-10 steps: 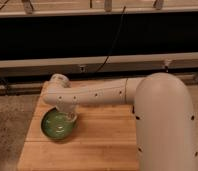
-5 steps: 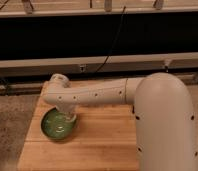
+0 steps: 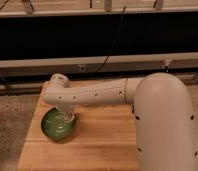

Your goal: Place the white sponge in the ceramic bowl

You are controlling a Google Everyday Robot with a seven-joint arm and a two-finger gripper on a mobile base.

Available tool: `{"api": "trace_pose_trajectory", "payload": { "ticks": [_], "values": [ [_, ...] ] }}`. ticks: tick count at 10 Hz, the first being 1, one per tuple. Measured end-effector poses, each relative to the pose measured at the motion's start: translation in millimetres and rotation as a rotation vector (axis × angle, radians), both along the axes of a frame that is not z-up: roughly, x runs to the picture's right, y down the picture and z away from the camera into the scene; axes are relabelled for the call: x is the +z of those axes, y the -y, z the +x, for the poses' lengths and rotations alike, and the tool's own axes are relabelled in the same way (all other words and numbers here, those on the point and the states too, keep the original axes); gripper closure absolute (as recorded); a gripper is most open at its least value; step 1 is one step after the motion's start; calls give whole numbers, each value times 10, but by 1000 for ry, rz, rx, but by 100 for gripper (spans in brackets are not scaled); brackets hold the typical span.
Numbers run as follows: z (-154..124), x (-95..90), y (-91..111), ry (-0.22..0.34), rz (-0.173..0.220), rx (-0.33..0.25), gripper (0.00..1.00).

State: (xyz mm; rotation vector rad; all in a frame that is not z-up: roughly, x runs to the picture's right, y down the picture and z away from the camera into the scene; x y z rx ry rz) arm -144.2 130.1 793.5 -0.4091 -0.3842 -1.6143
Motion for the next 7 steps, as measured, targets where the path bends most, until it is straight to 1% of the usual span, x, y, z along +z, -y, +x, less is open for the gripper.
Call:
{"api": "trace_pose_trajectory", "payload": {
  "ticks": [2,3,4,5,6,7],
  "values": [
    [-4,5,-9,4,-1,-3,23],
    [-6,7,-8,6,-1,-3,21],
    [-1,9,-7,7,0,-5,23],
    [-4,10,-5,9,0,-5,30],
    [-7,13,-4,11,1,-7,42],
    [-7,13,-4,12,1,-8,51]
  ]
}}
